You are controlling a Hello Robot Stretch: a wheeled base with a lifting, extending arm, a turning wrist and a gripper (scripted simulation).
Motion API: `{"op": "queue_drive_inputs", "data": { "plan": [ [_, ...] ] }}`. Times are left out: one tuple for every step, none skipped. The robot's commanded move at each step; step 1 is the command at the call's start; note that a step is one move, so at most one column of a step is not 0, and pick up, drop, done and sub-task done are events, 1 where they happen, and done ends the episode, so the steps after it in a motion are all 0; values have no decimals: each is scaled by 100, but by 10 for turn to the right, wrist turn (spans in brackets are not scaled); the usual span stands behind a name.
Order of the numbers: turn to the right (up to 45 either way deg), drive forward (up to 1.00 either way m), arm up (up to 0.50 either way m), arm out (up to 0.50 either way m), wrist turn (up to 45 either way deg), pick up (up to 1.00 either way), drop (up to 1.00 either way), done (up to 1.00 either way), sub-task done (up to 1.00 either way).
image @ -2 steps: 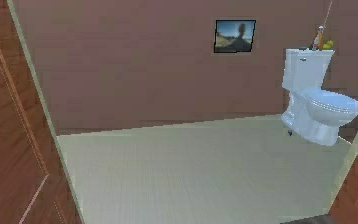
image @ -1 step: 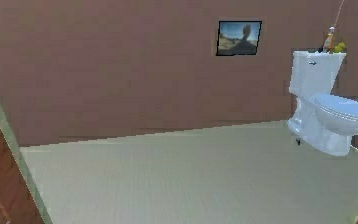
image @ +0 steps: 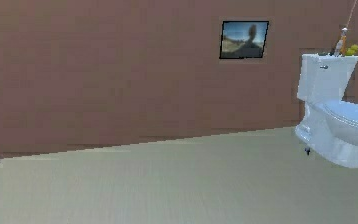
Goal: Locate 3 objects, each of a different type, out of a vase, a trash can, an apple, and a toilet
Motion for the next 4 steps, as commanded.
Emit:
{"op": "queue_drive_inputs", "data": {
  "plan": [
    [450,0,0,0,0,0,0,0,0],
    [330,0,0,0,0,0,0,0,0],
    [0,15,0,0,0,0,0,0,0],
    [-450,0,0,0,0,0,0,0,0]
  ]
}}
